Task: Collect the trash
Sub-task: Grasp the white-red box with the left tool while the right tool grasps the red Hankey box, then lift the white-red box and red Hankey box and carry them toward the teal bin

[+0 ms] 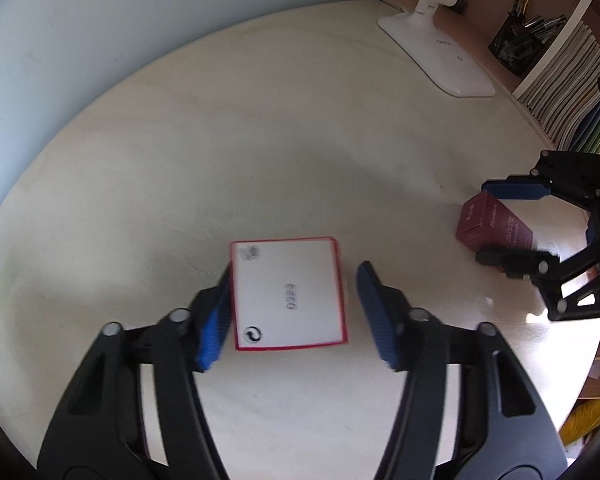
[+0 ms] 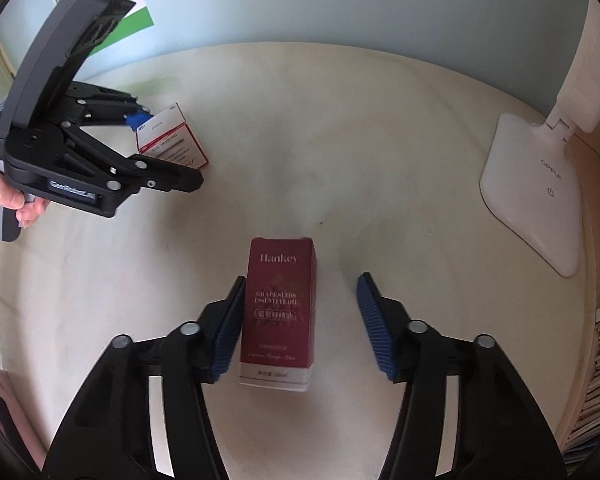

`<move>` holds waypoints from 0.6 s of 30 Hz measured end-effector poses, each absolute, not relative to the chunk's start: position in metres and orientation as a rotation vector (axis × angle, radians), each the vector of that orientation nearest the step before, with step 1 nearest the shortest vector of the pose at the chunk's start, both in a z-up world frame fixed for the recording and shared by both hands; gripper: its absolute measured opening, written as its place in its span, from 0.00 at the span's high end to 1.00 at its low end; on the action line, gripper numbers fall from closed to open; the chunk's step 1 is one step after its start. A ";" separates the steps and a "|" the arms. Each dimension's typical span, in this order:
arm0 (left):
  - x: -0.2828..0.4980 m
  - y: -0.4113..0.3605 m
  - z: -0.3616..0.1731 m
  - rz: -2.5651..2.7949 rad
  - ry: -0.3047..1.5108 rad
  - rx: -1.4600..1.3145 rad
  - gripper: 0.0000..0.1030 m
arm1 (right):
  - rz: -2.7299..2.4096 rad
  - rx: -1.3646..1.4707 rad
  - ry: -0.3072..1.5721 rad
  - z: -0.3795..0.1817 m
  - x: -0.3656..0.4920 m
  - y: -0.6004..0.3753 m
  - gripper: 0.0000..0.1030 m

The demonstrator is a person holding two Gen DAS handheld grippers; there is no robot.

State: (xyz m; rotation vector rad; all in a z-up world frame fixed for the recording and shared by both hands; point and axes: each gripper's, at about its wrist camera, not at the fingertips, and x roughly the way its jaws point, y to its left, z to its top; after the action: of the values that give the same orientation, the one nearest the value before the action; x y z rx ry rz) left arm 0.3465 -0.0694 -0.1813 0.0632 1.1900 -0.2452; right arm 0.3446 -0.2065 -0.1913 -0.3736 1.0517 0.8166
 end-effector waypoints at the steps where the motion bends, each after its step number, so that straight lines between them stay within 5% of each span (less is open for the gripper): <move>1: 0.346 -0.068 -0.180 -0.244 1.188 0.067 0.59 | 0.816 -0.370 1.053 -0.191 0.346 -0.206 0.66; 18: 0.333 -0.076 -0.159 -0.250 1.159 0.095 0.62 | 0.820 -0.342 1.025 -0.174 0.338 -0.217 0.70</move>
State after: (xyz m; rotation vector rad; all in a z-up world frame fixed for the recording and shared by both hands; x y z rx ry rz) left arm 0.3330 -0.0760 -0.1591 0.0953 1.1587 -0.2497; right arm 0.3380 -0.2166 -0.1741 -0.3421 1.0246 0.8198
